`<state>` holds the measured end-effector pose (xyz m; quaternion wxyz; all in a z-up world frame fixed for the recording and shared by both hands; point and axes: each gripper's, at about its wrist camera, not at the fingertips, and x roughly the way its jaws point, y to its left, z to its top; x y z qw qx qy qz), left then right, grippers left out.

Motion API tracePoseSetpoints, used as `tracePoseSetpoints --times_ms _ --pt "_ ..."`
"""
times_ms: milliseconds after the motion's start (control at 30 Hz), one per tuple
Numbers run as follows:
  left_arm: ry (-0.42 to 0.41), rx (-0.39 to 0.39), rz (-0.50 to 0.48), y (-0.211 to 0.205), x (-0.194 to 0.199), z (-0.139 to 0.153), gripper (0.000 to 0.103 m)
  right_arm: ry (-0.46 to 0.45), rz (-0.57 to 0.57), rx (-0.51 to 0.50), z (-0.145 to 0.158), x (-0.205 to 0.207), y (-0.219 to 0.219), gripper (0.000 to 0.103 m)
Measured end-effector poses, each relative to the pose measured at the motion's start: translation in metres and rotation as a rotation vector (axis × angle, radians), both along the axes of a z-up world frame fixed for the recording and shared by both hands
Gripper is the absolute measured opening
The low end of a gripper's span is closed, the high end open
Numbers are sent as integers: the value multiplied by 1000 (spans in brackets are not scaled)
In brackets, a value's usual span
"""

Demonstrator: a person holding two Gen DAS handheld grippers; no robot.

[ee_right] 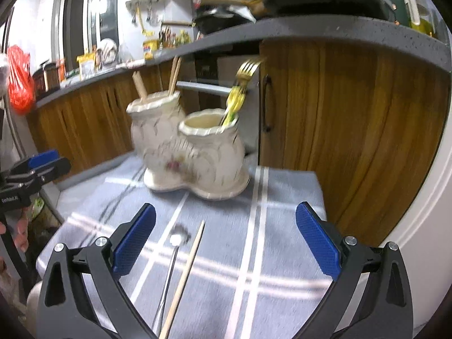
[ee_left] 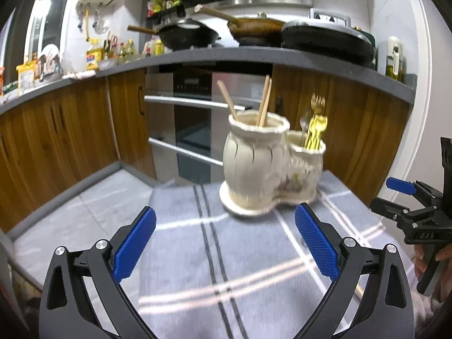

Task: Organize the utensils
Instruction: 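Withdraw both open grippers back over the silver spoon and last chopstick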

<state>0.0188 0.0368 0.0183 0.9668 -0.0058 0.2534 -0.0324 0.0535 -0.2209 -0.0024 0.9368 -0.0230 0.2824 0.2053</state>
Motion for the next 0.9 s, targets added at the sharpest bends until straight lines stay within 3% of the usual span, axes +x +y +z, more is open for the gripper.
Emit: tracePoseSetpoints --times_ms 200,567,733,900 --pt "68 -17 12 2 -15 -15 98 73 38 -90 -19 -16 20 98" --pt "99 -22 9 -2 -31 -24 98 169 93 -167 -42 -23 51 96" --pt "130 -5 22 -1 -32 -33 98 229 100 -180 -52 -17 60 83" --pt "148 -12 26 1 -28 -38 98 268 89 -173 -55 -9 64 62"
